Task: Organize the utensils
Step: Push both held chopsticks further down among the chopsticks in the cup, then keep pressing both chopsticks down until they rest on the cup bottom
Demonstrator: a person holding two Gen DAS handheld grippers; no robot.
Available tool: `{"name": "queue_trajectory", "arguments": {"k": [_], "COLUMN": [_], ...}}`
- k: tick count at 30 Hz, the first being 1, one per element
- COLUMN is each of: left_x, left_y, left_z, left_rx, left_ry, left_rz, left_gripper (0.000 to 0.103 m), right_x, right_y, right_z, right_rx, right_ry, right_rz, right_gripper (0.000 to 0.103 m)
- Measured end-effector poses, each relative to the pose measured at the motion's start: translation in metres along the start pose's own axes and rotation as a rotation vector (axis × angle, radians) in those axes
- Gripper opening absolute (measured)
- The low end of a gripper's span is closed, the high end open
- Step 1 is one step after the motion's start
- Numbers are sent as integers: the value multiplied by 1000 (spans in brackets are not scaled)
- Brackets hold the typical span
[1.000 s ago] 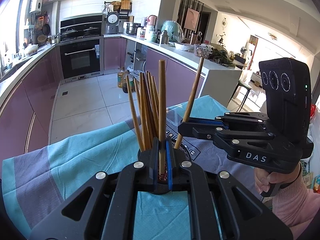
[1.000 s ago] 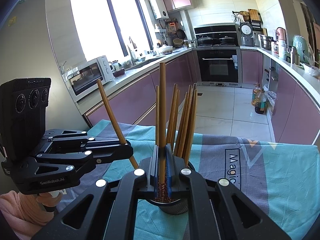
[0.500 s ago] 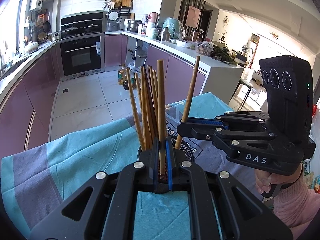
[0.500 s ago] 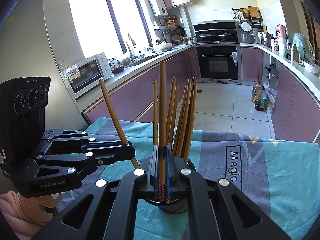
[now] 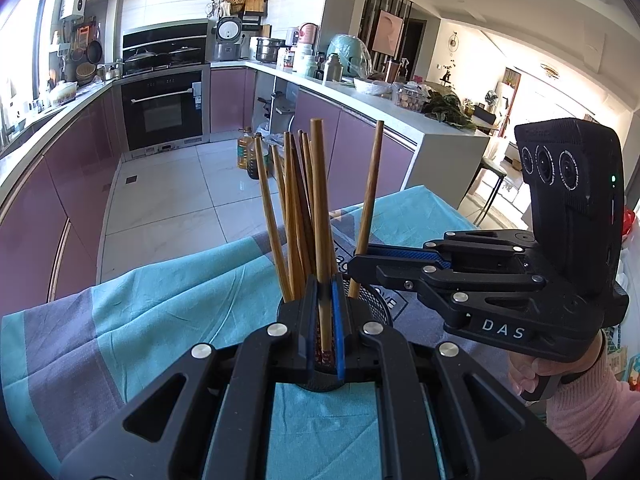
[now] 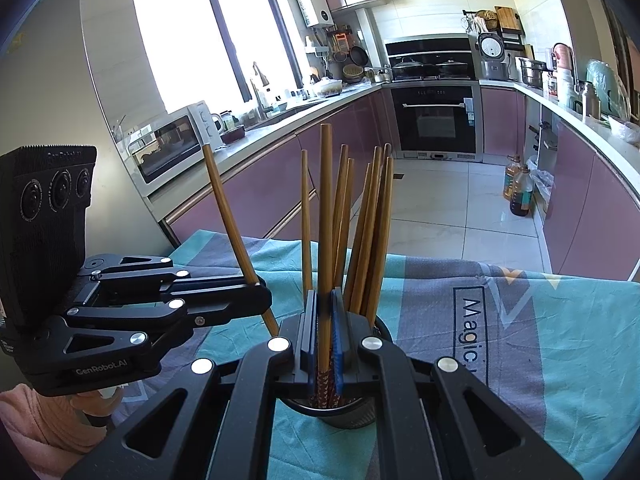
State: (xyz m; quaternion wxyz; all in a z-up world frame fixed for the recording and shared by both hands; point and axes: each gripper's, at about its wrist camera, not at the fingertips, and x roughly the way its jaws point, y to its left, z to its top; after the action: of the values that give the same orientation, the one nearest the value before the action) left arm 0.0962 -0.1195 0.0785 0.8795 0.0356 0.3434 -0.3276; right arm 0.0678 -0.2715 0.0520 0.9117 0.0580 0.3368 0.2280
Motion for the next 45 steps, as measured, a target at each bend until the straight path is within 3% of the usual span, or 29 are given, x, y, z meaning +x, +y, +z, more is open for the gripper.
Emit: {"name": "queue_trajectory", "arguments": {"k": [45], "left_x": [35], "left_y": [20], "left_z": [2], "left_rx": [-56], "left_ry": [14], "left_rz": [6], "left_gripper": [8], "right_x": [11], "right_y": [-4], "right_z": [1], "right_rx": [27], "right_ry": [6], "right_rz": [3], "right_gripper": [6]}}
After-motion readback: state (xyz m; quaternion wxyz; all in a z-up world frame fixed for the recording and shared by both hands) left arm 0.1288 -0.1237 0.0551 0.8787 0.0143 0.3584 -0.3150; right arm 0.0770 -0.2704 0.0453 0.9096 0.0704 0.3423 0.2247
